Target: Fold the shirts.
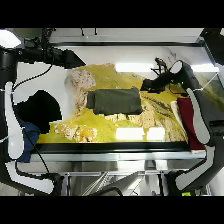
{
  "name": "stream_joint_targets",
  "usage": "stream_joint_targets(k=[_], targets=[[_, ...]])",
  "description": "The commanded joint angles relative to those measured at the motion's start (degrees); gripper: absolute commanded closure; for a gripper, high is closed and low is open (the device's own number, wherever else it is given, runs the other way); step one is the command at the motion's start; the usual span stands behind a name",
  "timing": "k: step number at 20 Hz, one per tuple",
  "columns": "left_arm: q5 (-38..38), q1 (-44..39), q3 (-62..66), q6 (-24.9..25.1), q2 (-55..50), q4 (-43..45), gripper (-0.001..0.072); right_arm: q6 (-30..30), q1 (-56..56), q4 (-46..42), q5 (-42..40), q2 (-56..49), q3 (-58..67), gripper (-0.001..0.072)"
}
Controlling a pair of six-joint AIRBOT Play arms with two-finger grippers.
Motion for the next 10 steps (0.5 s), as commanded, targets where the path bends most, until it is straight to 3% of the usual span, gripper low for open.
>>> stream_joint_targets(k=[1, 4, 8, 10], targets=[[-0.7, 0.1, 0.0, 0.1, 0.0, 0.0, 0.0692, 0.3, -3.6, -0.4, -1.6, 0.0, -7.8, 0.0152], [-0.7, 0.1, 0.0, 0.1, 0.0, 0.0, 0.0692, -5.1, -3.5, 7.7, -4.4, -1.0, -13.2, 0.0152], [-0.5, 0.1, 0.0, 0.1, 0.0, 0.0, 0.0691, -15.5, -3.3, 26.9, -4.1, -3.8, -13.6, 0.0153], [-0.5, 0.1, 0.0, 0.1, 0.0, 0.0, 0.0692, -16.1, -3.3, 28.5, -5.3, -4.5, -13.6, 0.0152]])
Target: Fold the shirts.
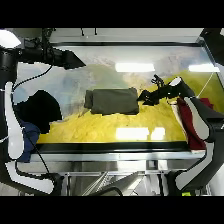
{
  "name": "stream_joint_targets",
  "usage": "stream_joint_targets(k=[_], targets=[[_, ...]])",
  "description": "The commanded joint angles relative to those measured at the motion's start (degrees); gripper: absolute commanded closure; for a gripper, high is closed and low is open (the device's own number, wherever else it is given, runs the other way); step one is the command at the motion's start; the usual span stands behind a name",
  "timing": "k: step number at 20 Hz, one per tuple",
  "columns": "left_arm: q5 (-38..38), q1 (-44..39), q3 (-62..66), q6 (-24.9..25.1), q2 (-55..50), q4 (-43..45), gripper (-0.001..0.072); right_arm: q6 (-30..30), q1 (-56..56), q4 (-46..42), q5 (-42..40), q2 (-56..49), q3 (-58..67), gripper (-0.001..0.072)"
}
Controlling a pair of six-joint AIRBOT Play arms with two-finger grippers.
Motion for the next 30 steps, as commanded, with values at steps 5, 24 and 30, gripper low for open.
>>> stream_joint_targets(k=[5, 24, 30], targets=[[-0.4, 0.0, 0.0, 0.0, 0.0, 0.0, 0.0692, -5.3, -0.4, 9.7, -1.1, -3.2, -0.6, 0.0152], [-1.5, 0.0, 0.0, 0.0, 0.0, 0.0, 0.0692, -13.1, 6.0, 20.9, -2.2, -6.3, -0.5, 0.0435], [-1.5, 0.0, 0.0, 0.0, 0.0, 0.0, 0.0692, -15.8, 2.6, 24.4, -5.7, 4.1, 5.4, 0.0691]])
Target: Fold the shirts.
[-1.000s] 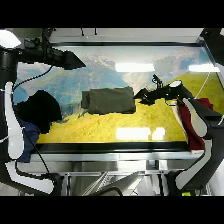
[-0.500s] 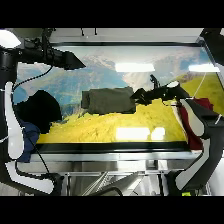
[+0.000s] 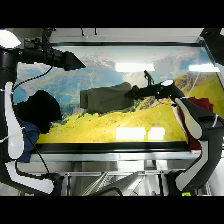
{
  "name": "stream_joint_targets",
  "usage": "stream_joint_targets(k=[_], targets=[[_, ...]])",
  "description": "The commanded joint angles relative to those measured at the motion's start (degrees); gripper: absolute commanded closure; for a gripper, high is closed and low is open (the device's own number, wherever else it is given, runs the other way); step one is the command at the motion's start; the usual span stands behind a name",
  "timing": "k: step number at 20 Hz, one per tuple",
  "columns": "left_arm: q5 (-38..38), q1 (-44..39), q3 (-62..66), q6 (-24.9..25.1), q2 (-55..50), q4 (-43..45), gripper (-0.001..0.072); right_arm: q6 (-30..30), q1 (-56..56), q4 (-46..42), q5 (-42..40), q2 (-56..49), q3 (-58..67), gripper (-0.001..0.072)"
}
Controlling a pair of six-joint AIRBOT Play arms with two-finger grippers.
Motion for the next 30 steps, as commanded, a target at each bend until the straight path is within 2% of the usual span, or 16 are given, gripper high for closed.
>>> stream_joint_targets(k=[1, 3, 6, 7, 11, 14, 17, 20, 22, 25, 26, 27, 28, 30], targets=[[0.0, 0.0, 0.0, 0.0, 0.0, 0.0, 0.0691, 1.1, -3.5, 0.7, -5.2, 6.6, 5.1, 0.0691], [-0.1, 0.0, 0.0, 0.0, 0.0, 0.0, 0.0692, 8.8, -8.0, -4.9, -8.1, 10.7, 8.2, 0.0691], [-0.5, 0.0, 0.0, 0.0, 0.0, 0.0, 0.0691, 26.9, -16.1, -20.2, -7.5, 18.2, 9.3, 0.0691], [-0.8, 0.0, 0.0, 0.0, 0.0, 0.0, 0.0691, 33.3, -18.8, -25.8, -5.4, 21.2, 9.3, 0.0691], [-1.1, 0.0, 0.0, 0.0, 0.0, 0.0, 0.0691, 47.4, -26.6, -44.8, 6.7, 33.2, 8.6, 0.0692], [-1.1, 0.0, 0.0, 0.0, 0.0, 0.0, 0.0692, 53.9, -29.6, -60.2, 17.9, 42.0, 0.3, 0.0691], [-1.0, 0.0, 0.0, 1.3, 0.0, 0.0, 0.0692, 58.3, -31.7, -68.6, 16.7, 52.3, -14.3, 0.0691], [-0.9, 0.0, 0.0, 1.4, 0.0, 0.0, 0.0692, 62.2, -34.8, -70.6, 14.2, 60.9, -29.4, 0.069], [-0.9, 0.0, 0.0, 1.4, 0.0, 0.0, 0.0691, 62.5, -36.8, -70.6, 12.6, 64.5, -37.2, 0.069], [-1.1, 0.0, 0.0, 1.4, 0.0, 0.0, 0.0692, 62.5, -39.1, -70.7, 10.7, 65.9, -42.7, 0.0674], [-1.0, 0.0, 0.0, 1.4, 0.0, 0.0, 0.0691, 62.2, -39.7, -70.7, 10.4, 65.4, -42.8, 0.0496], [-1.1, 0.0, 0.0, 1.4, 0.0, 0.0, 0.0692, 60.4, -40.3, -70.7, 10.0, 64.7, -42.7, 0.0119], [-1.0, 0.0, 0.0, 1.4, 0.0, 0.0, 0.0691, 57.0, -40.6, -70.9, 10.0, 64.0, -42.3, 0.0009], [-1.0, 0.0, 0.0, 1.4, 0.0, 0.0, 0.0692, 54.8, -40.9, -70.9, 10.0, 62.1, -38.9, 0.0009]])
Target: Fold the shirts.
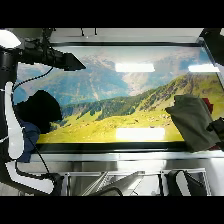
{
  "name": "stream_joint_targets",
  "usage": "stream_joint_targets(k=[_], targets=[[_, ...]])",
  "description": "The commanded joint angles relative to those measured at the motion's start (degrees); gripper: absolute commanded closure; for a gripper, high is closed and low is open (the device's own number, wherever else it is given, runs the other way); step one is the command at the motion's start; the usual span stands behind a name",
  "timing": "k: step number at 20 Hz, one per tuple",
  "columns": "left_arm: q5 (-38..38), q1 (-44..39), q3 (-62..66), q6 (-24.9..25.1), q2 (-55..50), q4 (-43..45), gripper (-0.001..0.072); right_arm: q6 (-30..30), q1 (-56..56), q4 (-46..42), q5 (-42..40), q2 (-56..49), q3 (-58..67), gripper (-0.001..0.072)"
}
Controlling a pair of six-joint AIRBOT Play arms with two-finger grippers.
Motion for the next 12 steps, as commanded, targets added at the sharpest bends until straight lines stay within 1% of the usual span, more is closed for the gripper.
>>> stream_joint_targets(k=[1, 3, 4, 5, 6, 7, 8, 9, 10, 12], targets=[[0.0, 0.0, 0.0, 0.0, 0.0, -0.1, 0.0692, -3.9, -1.0, -0.4, -0.7, -2.4, 3.9, 0.0009], [0.0, 0.1, 0.0, 0.0, 0.0, -0.1, 0.0691, -6.5, -0.8, 3.2, -0.7, -5.2, 10.4, 0.0011], [0.3, 0.1, 0.0, 0.0, 0.0, -0.1, 0.0692, -8.0, -0.8, 6.6, -0.6, -6.5, 13.2, 0.0047], [1.1, 0.1, 0.0, 0.0, 0.0, -0.2, 0.0692, -10.7, -0.8, 11.6, -0.6, -8.0, 15.7, 0.0379], [2.2, 0.1, 0.0, 0.0, 0.1, -0.2, 0.0692, -14.2, -0.8, 17.7, -0.9, -9.1, 17.3, 0.0605], [2.9, 0.1, 0.0, 0.0, 0.2, -0.2, 0.0692, -16.2, -0.8, 23.3, -1.7, -10.1, 18.1, 0.0605], [3.1, 0.1, 0.0, 0.0, 0.3, -0.1, 0.0693, -17.8, -0.8, 28.9, -2.3, -10.9, 18.2, 0.0634], [2.8, 0.1, 0.0, 0.0, 0.5, 0.0, 0.0693, -19.8, -0.7, 33.0, -2.1, -11.6, 18.2, 0.0689], [2.0, 0.1, 0.0, -0.1, 0.8, -0.1, 0.0693, -21.0, 0.0, 34.7, -2.0, -12.2, 18.2, 0.069], [1.6, -0.5, -3.5, 0.0, 2.7, -0.1, 0.0693, -21.8, 3.8, 34.4, -2.0, -12.5, 17.9, 0.0691]])
